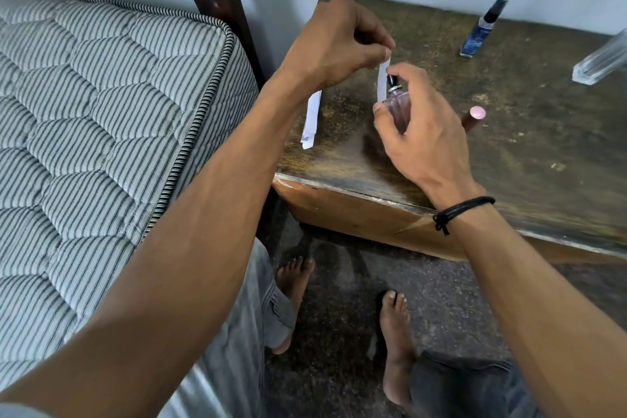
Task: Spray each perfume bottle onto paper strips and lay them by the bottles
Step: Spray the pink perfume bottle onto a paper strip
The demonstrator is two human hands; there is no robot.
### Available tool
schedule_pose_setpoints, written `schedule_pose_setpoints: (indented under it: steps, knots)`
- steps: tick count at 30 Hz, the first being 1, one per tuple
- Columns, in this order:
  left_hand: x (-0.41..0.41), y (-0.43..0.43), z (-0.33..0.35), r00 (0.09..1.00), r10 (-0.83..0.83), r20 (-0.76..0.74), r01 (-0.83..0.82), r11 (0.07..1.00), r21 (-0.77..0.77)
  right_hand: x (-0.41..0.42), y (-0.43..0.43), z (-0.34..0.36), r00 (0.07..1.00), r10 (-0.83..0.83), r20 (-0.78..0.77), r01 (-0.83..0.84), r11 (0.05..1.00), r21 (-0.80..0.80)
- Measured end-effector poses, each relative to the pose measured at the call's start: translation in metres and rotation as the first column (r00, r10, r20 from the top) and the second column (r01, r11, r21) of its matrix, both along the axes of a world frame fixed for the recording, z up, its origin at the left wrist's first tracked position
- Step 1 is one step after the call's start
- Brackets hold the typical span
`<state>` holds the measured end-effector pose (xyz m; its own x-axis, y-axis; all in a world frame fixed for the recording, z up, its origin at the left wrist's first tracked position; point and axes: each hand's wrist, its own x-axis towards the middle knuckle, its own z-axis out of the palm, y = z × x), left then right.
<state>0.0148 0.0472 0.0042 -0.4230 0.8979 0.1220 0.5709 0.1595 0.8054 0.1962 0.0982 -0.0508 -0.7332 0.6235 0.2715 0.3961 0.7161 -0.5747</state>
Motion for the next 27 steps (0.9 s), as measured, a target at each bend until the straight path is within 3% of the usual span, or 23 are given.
schedule_pose_setpoints:
  steps: [11, 27]
  knots:
    - [0.0001, 0.0024, -0.0013, 0.985, -0.005, 0.174, 0.007, 1.000, -0.009, -0.0004, -0.0003, -0.0011, 0.999, -0.032, -0.029, 0.033, 0.999, 0.022]
    - [0.0008, 0.0010, 0.0009, 0.980, -0.033, 0.199, 0.036, 0.999, -0.011, -0.0002, -0.0004, -0.0030, 0.999, -0.034, -0.033, 0.036, 0.998, 0.057]
